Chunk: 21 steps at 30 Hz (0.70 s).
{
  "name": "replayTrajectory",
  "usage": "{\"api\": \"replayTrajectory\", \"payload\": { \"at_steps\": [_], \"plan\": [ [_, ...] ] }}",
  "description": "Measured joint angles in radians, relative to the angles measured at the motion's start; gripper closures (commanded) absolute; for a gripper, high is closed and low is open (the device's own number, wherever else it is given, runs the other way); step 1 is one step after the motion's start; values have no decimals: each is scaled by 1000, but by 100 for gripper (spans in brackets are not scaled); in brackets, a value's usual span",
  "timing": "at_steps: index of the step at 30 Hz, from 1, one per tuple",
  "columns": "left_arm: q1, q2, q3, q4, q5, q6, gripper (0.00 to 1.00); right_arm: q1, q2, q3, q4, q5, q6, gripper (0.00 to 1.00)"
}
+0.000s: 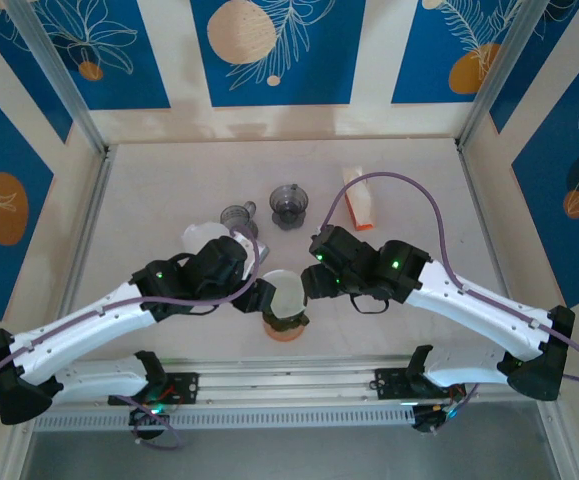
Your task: Place the coffee filter in the dripper
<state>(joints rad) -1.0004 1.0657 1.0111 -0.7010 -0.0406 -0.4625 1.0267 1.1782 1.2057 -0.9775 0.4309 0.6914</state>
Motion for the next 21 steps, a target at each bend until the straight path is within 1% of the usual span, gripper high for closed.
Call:
{"api": "replayTrajectory", "payload": {
  "at_steps": [11, 14, 15, 19, 21],
  "plan": [
    [-2, -2, -9, -45, 6, 0, 51, -1, -6, -10, 23, -5, 0, 45],
    [-2, -2, -11, -54, 6, 0, 51, -1, -6, -10, 25, -12, 0, 45],
    [-2, -3, -11, -57, 4, 1, 50, -1, -6, -10, 25, -13, 0, 45],
    [-2, -8, -11, -63, 4, 2, 37, -1, -6, -10, 26, -16, 0, 45],
    [-2, -14, -11, -58, 10, -3, 33, -1, -6, -10, 26, -16, 0, 45]
  ]
}}
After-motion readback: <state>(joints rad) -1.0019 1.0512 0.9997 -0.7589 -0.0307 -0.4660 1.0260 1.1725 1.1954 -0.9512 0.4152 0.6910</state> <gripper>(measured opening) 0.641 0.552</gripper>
